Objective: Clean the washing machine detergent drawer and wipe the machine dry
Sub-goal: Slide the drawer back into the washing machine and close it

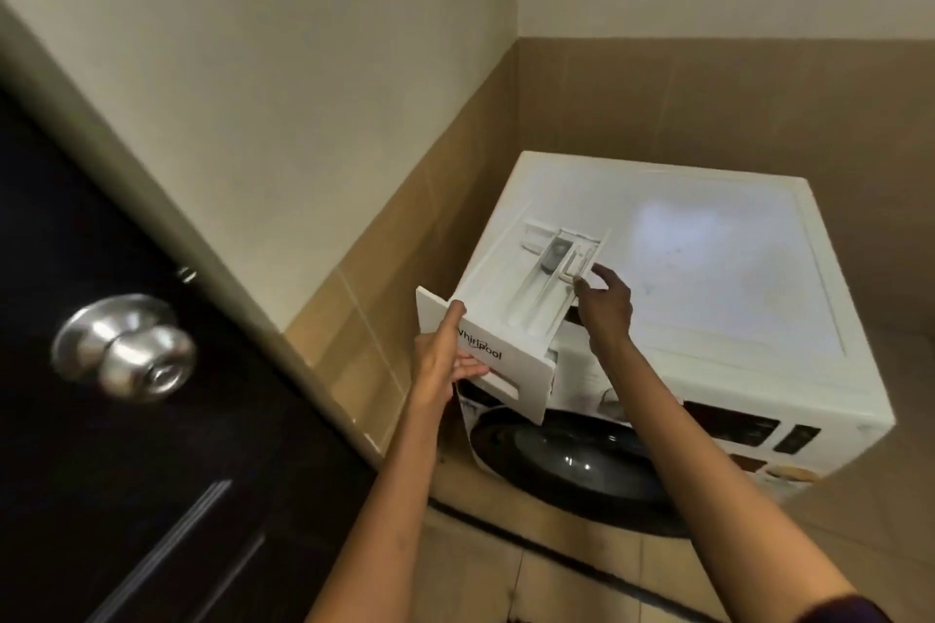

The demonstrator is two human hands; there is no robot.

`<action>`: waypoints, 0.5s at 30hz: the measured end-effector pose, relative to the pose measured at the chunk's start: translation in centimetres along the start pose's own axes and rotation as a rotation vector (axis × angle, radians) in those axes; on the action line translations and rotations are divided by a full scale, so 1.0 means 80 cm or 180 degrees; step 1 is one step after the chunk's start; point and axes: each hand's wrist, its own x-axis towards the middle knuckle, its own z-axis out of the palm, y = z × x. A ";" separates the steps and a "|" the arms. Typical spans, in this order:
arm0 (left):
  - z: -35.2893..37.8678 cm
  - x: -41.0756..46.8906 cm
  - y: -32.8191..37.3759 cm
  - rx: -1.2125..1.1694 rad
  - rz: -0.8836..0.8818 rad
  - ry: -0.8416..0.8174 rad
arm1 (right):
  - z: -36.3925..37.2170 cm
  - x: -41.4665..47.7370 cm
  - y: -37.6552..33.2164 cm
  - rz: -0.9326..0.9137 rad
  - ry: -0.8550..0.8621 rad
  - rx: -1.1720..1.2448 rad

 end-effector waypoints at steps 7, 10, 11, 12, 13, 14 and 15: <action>-0.073 -0.071 -0.075 -0.0152 -0.0300 0.0331 | 0.008 -0.092 0.057 -0.0001 -0.0761 -0.0538; -0.089 -0.086 -0.097 -0.0127 -0.0378 0.0460 | 0.015 -0.112 0.082 -0.0030 -0.0917 -0.0709; -0.092 -0.090 -0.102 -0.0133 -0.0413 0.0509 | 0.015 -0.120 0.085 -0.0006 -0.0956 -0.0741; -0.095 -0.092 -0.108 -0.0138 -0.0458 0.0550 | 0.016 -0.126 0.089 0.0048 -0.0966 -0.0722; -0.097 -0.094 -0.114 -0.0144 -0.0497 0.0584 | 0.017 -0.130 0.094 0.0127 -0.0952 -0.0658; -0.100 -0.093 -0.120 -0.0152 -0.0538 0.0622 | 0.018 -0.132 0.101 0.0223 -0.0920 -0.0594; -0.102 -0.092 -0.125 -0.0150 -0.0573 0.0661 | 0.019 -0.133 0.108 0.0293 -0.0903 -0.0571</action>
